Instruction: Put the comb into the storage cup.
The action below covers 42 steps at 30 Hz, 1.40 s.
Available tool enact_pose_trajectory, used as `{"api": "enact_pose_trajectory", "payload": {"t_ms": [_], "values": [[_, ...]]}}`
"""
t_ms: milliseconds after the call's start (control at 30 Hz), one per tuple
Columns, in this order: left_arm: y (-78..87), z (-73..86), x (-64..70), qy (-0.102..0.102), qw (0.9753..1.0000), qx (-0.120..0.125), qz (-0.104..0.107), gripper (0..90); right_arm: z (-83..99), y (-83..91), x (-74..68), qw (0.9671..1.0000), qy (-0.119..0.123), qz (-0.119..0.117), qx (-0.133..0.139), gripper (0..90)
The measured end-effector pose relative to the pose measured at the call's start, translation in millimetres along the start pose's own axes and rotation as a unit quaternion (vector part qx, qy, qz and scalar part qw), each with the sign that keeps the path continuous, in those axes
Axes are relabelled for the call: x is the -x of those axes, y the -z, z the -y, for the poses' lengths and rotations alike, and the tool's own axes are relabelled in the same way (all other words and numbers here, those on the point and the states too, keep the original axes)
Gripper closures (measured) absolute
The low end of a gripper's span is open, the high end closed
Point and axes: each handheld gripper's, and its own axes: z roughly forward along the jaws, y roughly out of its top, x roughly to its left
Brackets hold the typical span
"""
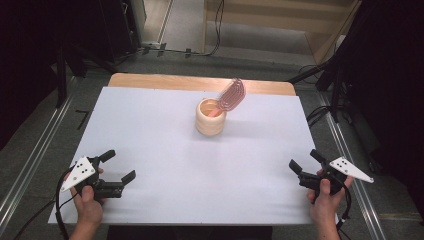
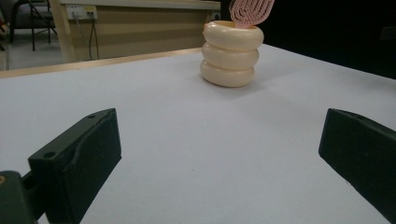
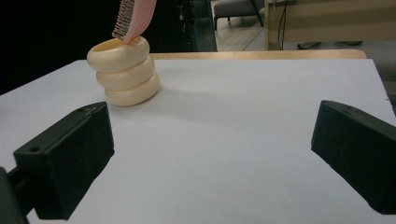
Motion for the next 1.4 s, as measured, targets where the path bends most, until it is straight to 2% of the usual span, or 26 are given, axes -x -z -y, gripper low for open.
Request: {"api": "enact_pose_trajectory", "payload": {"t_ms": [267, 433, 533, 933, 1100, 1200, 1400], "values": [[0.5, 0.1, -0.1, 0.001, 1.0, 0.002, 0.002, 0.0, 8.7, 14.7, 7.5, 1.0, -0.004, 0.005, 0.002, 0.0], [0.3, 0.0, -0.4, 0.001, 1.0, 0.001, 0.0, 0.0, 15.8, 22.4, 12.0, 1.0, 0.001, 0.004, 0.007, 0.0], [0.2, 0.0, -0.7, 0.002, 1.0, 0.001, -0.001, 0.0, 20.6, 25.6, 13.5, 1.0, 0.008, 0.004, -0.002, 0.0], [1.1, 0.3, -1.8, 0.008, 0.9999, 0.003, -0.005, 0.0, 30.0, 21.8, 14.7, 0.9998, 0.019, 0.003, -0.005, 0.0], [1.1, 0.3, -2.0, 0.008, 1.0, 0.003, -0.004, 0.0, 30.8, 20.8, 14.3, 0.9999, 0.015, -0.004, -0.005, 0.0], [1.0, 0.4, -1.9, 0.008, 1.0, 0.003, -0.004, 0.0, 31.1, 20.9, 14.8, 0.9999, 0.011, 0.0, -0.003, 0.0], [0.9, 0.4, -2.1, 0.008, 1.0, 0.003, -0.003, 0.0, 31.2, 18.5, 12.2, 0.9997, 0.024, 0.004, -0.01, 0.0]]}}
